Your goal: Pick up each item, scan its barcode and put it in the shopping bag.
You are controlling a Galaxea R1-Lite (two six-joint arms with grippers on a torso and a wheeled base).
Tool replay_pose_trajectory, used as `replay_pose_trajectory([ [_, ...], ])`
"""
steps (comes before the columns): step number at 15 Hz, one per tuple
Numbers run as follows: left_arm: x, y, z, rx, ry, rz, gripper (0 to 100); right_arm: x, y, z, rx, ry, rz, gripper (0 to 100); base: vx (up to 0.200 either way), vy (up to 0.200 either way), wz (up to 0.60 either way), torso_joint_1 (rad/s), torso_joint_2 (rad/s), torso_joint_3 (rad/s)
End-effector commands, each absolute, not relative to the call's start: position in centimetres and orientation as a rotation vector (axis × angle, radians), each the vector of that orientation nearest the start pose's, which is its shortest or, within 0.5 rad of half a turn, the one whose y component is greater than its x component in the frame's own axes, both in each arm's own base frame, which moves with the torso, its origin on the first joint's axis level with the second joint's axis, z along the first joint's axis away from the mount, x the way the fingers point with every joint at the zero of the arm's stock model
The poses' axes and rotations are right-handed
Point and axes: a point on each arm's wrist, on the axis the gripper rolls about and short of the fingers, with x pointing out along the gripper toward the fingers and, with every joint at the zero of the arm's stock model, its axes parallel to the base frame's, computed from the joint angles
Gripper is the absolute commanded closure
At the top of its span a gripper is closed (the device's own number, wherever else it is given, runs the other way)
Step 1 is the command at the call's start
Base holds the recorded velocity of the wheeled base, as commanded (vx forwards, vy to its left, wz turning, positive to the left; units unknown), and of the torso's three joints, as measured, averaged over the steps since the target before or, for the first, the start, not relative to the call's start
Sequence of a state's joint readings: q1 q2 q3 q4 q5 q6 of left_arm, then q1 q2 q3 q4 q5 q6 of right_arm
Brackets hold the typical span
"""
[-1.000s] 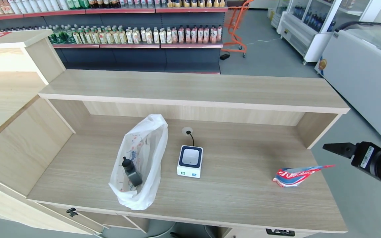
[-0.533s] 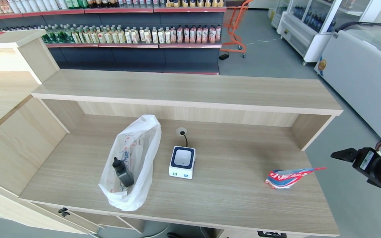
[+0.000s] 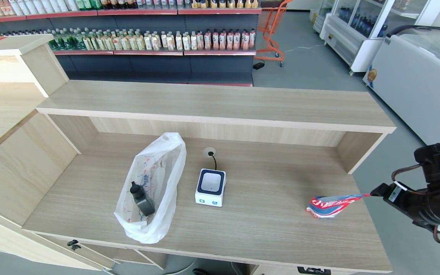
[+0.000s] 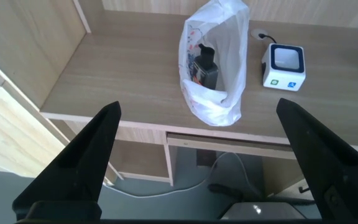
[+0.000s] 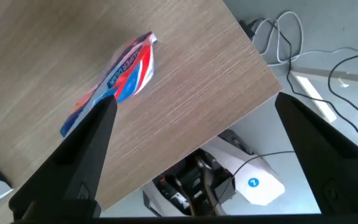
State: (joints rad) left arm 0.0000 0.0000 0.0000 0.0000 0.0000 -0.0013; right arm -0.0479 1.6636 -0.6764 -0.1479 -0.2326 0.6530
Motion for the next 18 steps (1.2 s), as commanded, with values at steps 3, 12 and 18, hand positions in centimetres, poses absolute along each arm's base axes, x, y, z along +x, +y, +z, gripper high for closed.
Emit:
replay_pose_trajectory([
  [3, -2.3, 0.0, 7.6, -0.002, 0.002, 0.000, 0, 29.8, -1.2, 6.2, 0.532, 0.804, -0.469, 0, 0.000, 0.000, 0.00, 0.000, 0.00, 0.000],
  [12, -2.3, 0.0, 7.6, -0.002, 0.002, 0.000, 0, 35.6, -0.2, 1.9, 0.489, 0.826, -0.440, 100, 0.000, 0.000, 0.00, 0.000, 0.00, 0.000],
  [18, -2.3, 0.0, 7.6, -0.002, 0.002, 0.000, 0, 35.1, 2.1, 1.0, 0.242, 0.873, -0.395, 100, 0.000, 0.000, 0.00, 0.000, 0.00, 0.000],
])
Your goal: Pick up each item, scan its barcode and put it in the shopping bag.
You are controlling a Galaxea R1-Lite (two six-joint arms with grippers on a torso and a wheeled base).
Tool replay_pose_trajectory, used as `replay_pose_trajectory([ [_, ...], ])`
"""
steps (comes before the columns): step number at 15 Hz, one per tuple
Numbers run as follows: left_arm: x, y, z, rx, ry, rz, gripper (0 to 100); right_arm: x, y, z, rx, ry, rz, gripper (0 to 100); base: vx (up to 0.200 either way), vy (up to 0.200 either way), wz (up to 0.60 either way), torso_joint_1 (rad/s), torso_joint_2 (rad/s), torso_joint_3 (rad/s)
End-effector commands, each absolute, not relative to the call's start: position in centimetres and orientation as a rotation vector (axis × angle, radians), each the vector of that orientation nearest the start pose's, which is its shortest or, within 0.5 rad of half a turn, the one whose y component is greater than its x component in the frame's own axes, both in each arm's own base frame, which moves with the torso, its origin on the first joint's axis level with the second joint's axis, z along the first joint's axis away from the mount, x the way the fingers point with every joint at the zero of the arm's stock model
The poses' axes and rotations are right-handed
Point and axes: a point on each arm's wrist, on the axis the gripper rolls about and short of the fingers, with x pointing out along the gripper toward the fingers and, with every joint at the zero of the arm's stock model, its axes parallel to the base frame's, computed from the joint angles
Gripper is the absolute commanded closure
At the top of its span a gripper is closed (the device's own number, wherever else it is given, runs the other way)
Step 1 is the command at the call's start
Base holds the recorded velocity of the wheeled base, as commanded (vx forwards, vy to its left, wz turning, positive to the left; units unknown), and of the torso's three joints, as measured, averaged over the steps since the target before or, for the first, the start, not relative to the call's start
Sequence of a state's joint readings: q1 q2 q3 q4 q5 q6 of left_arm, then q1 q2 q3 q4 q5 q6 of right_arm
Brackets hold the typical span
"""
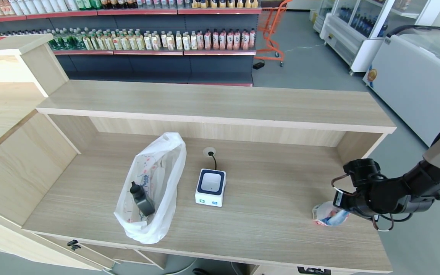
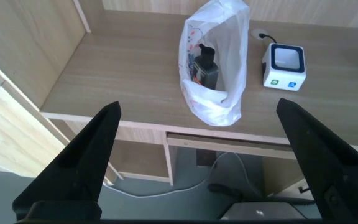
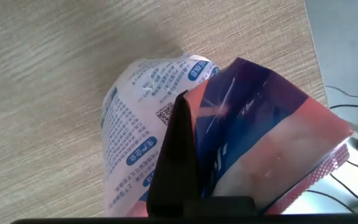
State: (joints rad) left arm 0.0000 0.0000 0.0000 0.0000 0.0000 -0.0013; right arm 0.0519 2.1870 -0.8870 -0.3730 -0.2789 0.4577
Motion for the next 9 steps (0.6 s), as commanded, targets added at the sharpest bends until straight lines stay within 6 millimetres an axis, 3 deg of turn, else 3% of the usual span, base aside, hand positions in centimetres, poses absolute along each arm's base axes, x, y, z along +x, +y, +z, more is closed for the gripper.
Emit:
replay_pose_trajectory([
  [1, -2.3, 0.0, 7.6, -0.002, 0.002, 0.000, 0, 34.9, 2.8, 1.1, 0.218, 0.871, -0.384, 100, 0.000, 0.000, 0.00, 0.000, 0.00, 0.000],
  [2, -2.3, 0.0, 7.6, -0.002, 0.002, 0.000, 0, 34.9, 3.1, 1.4, 0.216, 0.861, -0.375, 100, 0.000, 0.000, 0.00, 0.000, 0.00, 0.000],
  [5, -2.3, 0.0, 7.6, -0.002, 0.002, 0.000, 0, 34.5, 4.1, 7.3, 0.221, 0.715, -0.245, 100, 0.000, 0.000, 0.00, 0.000, 0.00, 0.000],
  [7, -2.3, 0.0, 7.6, -0.002, 0.002, 0.000, 0, 32.6, 4.3, 12.7, 0.309, 0.613, -0.023, 100, 0.000, 0.000, 0.00, 0.000, 0.00, 0.000],
  [9, -2.3, 0.0, 7.6, -0.002, 0.002, 0.000, 0, 30.0, 4.3, 16.5, 0.366, 0.547, 0.243, 100, 0.000, 0.000, 0.00, 0.000, 0.00, 0.000],
])
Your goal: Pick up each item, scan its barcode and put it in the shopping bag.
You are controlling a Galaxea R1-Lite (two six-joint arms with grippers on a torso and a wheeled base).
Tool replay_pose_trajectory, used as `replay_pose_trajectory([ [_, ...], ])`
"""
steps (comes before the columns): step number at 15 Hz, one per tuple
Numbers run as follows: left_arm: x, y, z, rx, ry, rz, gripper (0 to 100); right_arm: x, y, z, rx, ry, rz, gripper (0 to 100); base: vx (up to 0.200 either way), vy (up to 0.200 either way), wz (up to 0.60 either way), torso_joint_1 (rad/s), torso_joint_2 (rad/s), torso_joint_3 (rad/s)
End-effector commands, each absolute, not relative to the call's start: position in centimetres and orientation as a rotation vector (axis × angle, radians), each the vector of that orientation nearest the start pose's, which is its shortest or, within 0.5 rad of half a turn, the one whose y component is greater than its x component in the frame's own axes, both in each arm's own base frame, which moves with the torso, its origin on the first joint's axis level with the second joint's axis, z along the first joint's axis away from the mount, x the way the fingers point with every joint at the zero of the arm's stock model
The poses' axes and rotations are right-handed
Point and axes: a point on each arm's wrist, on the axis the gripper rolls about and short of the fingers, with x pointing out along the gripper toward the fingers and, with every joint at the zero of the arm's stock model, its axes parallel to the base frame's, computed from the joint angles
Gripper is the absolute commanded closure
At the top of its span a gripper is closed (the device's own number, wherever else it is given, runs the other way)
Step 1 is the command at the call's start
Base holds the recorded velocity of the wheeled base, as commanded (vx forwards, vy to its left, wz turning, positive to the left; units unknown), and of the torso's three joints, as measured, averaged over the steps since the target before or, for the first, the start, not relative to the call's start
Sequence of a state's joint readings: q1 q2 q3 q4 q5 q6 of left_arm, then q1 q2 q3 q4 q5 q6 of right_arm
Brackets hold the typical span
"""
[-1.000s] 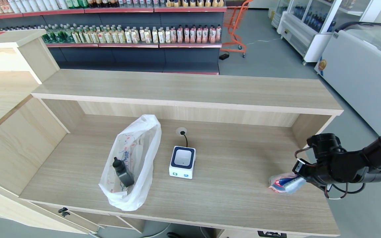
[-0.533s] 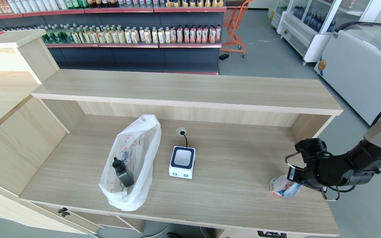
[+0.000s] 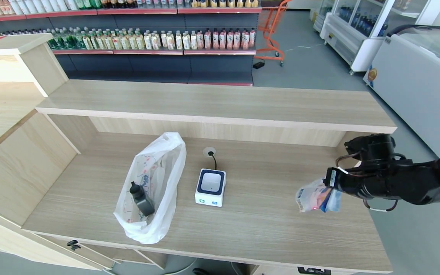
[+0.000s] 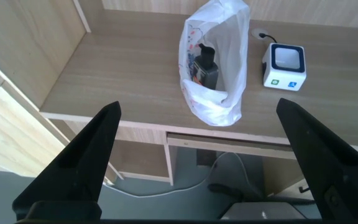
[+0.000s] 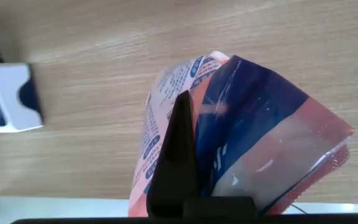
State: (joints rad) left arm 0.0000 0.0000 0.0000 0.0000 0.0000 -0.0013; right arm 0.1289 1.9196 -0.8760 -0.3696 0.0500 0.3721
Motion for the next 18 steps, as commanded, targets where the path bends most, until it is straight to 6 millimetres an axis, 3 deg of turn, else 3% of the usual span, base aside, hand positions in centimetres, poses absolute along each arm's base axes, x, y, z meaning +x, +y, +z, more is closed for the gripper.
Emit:
replay_pose_trajectory([
  [1, -2.3, 0.0, 7.6, -0.002, 0.002, 0.000, 0, 28.5, 4.2, 18.3, 0.368, 0.509, 0.396, 100, 0.000, 0.000, 0.00, 0.000, 0.00, 0.000],
  [2, -2.3, 0.0, 7.5, -0.002, 0.000, 0.000, 0, 27.9, 4.1, 18.7, 0.373, 0.500, 0.452, 100, 0.000, 0.000, 0.00, 0.000, 0.00, 0.000],
  [4, -2.3, 0.0, 7.6, -0.002, 0.002, 0.000, 0, 23.9, 4.4, 21.7, 0.372, 0.398, 0.910, 100, 0.000, 0.000, 0.00, 0.000, 0.00, 0.000],
  [7, -2.3, 0.0, 7.6, -0.002, 0.002, 0.000, 0, 22.6, 5.0, 22.5, 0.320, 0.323, 1.266, 100, 0.000, 0.000, 0.00, 0.000, 0.00, 0.000],
  [11, -2.3, 0.0, 7.6, -0.002, 0.002, 0.000, 0, 22.2, 6.6, 22.2, 0.309, 0.340, 1.370, 100, 0.000, 0.000, 0.00, 0.000, 0.00, 0.000],
  [18, -2.3, 0.0, 7.6, -0.002, 0.002, 0.000, 0, 22.2, 6.7, 22.3, 0.426, 0.438, 1.347, 100, 0.000, 0.000, 0.00, 0.000, 0.00, 0.000],
])
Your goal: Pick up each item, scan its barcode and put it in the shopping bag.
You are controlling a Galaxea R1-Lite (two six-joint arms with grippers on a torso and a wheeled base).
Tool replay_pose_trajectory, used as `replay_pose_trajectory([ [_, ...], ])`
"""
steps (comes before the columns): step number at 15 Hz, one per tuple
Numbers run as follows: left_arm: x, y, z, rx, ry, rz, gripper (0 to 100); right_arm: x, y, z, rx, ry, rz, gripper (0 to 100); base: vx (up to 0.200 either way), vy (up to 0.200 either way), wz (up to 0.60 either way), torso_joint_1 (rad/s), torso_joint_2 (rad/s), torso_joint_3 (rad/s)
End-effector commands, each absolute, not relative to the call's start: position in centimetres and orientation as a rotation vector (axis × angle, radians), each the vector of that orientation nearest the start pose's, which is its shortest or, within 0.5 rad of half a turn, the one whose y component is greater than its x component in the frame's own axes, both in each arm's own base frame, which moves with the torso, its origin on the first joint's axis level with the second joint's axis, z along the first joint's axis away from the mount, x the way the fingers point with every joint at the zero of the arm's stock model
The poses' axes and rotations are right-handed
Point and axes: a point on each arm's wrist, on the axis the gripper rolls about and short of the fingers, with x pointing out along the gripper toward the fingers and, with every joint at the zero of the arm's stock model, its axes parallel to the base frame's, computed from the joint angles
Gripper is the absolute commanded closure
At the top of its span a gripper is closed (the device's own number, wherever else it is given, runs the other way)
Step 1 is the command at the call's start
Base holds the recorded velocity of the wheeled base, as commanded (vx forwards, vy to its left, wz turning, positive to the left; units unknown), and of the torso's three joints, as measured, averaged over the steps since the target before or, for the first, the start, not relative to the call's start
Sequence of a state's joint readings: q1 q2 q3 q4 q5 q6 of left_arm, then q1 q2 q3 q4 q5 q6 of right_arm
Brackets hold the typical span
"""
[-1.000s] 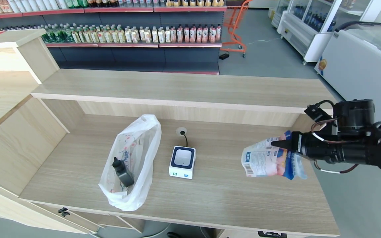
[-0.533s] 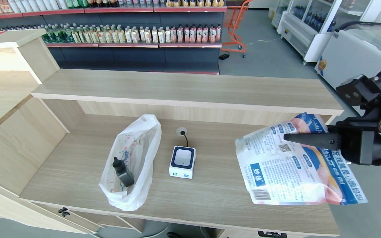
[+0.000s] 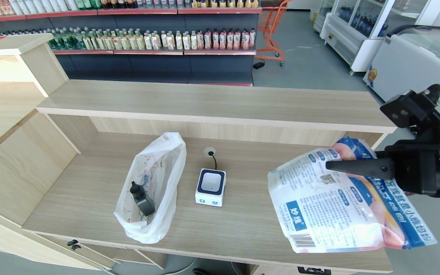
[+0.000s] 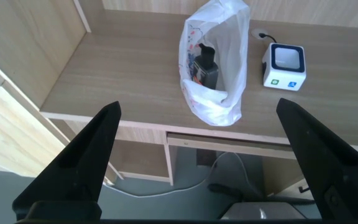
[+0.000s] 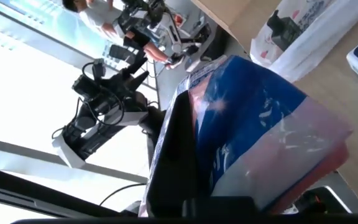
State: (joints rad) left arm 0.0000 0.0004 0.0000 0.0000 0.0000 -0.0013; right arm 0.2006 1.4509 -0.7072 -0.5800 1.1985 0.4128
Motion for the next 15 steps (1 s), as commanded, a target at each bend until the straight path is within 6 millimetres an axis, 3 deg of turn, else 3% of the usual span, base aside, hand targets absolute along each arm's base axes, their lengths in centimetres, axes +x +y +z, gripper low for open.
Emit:
replay_pose_trajectory([
  [1, -2.3, 0.0, 7.6, -0.002, 0.002, 0.000, 0, 22.2, 6.7, 22.3, 0.429, 0.439, 1.347, 100, 0.000, 0.000, 0.00, 0.000, 0.00, 0.000],
  [8, -2.3, 0.0, 7.6, -0.002, 0.002, 0.000, 0, 23.6, 7.1, 21.6, 0.457, 0.482, 1.343, 100, 0.000, 0.000, 0.00, 0.000, 0.00, 0.000],
  [15, -2.3, 0.0, 7.5, -0.002, 0.000, 0.000, 0, 24.7, 10.1, 21.5, 0.436, 0.511, 1.439, 100, 0.000, 0.000, 0.00, 0.000, 0.00, 0.000],
])
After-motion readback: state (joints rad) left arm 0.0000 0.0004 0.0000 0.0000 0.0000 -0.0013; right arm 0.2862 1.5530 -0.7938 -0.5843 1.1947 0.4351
